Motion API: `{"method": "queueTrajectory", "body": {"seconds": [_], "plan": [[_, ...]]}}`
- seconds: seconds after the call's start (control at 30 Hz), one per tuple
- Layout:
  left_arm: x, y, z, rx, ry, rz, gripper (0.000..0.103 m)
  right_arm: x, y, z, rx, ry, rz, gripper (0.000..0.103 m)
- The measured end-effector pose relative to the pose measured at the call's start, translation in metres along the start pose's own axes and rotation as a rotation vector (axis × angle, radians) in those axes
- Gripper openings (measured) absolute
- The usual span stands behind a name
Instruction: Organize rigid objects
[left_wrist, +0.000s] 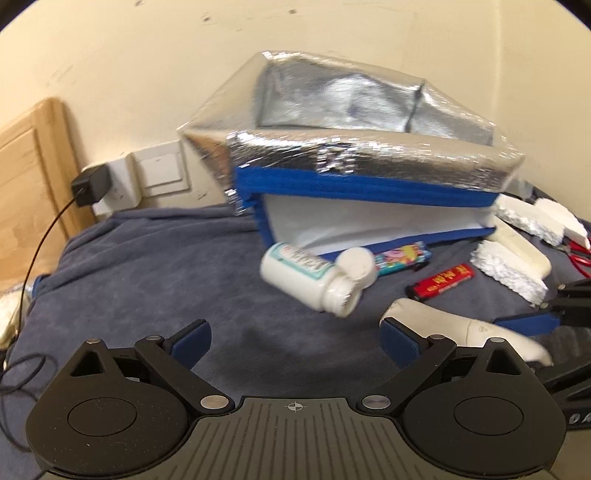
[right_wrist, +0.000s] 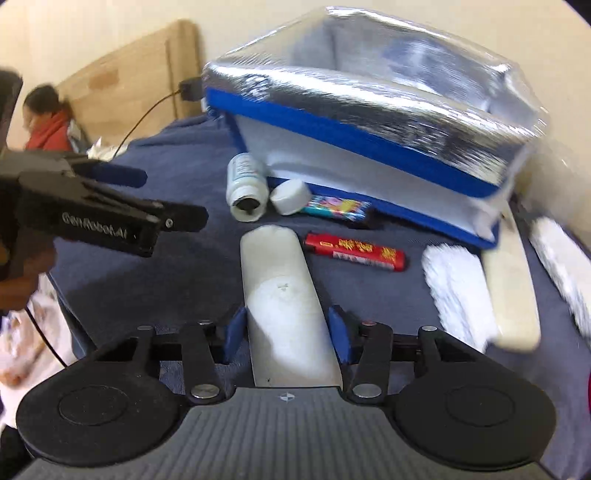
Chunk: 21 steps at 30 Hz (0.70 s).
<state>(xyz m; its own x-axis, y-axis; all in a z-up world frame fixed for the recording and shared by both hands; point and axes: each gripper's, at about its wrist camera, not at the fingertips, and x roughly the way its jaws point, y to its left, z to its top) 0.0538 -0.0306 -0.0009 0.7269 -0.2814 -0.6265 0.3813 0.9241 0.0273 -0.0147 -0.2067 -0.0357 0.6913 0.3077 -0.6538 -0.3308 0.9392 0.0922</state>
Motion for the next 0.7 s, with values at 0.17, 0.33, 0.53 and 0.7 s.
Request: {"method": "queueTrajectory", "body": {"seconds": [0.17, 0.33, 0.53, 0.7], "plan": [[0.004, -0.022, 0.004, 0.073, -0.007, -0.011, 0.099, -0.019, -0.023, -0.007, 0.083, -0.027, 0.011, 0.044], [0.011, -0.036, 0.010, 0.108, -0.003, -0.019, 0.099, -0.038, -0.047, -0.016, 0.171, -0.061, 0.006, 0.044], [0.024, -0.061, 0.013, 0.228, -0.016, -0.046, 0.099, -0.064, -0.076, -0.025, 0.281, -0.127, 0.005, 0.043], [0.037, -0.081, 0.011, 0.323, -0.024, -0.081, 0.099, -0.080, -0.094, -0.029, 0.327, -0.167, -0.001, 0.043]]}}
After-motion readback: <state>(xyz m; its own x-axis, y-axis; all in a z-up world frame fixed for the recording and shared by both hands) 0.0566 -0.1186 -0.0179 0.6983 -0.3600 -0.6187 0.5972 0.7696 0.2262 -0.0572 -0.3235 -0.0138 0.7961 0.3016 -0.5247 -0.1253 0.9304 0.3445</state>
